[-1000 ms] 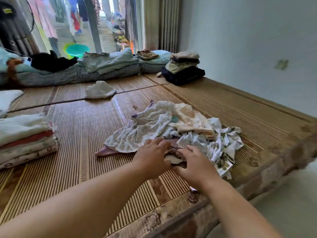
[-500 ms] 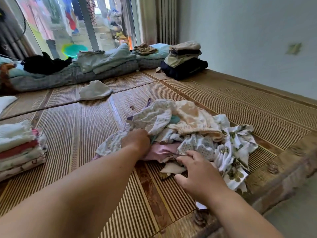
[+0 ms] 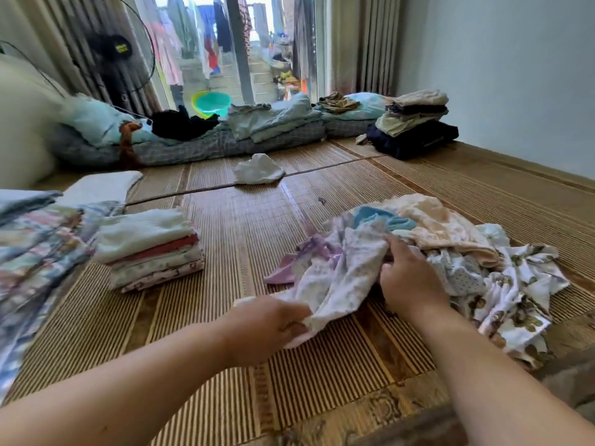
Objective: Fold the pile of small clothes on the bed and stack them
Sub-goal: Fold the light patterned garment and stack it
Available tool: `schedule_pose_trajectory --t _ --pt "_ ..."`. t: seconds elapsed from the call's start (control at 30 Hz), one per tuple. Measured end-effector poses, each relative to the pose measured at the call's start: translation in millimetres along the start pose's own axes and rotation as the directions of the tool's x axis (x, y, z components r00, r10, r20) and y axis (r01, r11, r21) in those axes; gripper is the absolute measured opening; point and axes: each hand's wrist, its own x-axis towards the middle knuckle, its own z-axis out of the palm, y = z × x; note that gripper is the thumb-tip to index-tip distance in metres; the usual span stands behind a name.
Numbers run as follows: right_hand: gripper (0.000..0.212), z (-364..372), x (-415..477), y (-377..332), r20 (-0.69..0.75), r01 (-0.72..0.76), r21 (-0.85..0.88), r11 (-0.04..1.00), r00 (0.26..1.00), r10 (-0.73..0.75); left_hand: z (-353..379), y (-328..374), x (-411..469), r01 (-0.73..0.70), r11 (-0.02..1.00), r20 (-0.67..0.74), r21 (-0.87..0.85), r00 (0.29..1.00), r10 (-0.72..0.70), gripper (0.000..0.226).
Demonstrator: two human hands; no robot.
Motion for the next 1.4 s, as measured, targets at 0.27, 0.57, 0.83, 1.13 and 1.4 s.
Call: schedule_pose_trajectory --t 0.27,0.57,0.83,1.13,1.4 --pt "0.042 43 -16 -43 0.145 0.085 -0.074 0.994 0.987 -0.074 20 -72 -120 0.110 0.991 0.234 0.070 0.964 -0.124 0.044" --pt "0.066 93 -10 -71 0.333 0.231 -0.102 0.968 0.925 -0.185 11 -70 -44 0.222 0.971 -0.141 -0.092 0.962 -0.234 0.053" --pt "0.052 108 6 -70 0.330 0.241 -0.058 0.969 0.921 -0.209 16 -90 51 0.508 0.787 0.159 -0.350 0.860 -0.485 0.035" --pt "0.057 89 -5 -75 0.570 0.431 -0.163 0.887 0.775 -0.272 19 -64 -29 0.064 0.985 0.012 -0.163 0.998 -0.062 0.021" --pt "0.008 63 -46 -78 0.737 0.305 -0.007 0.952 0.645 -0.201 -16 -60 -104 0.235 0.792 -0.089 -0.564 0.936 -0.341 0.013"
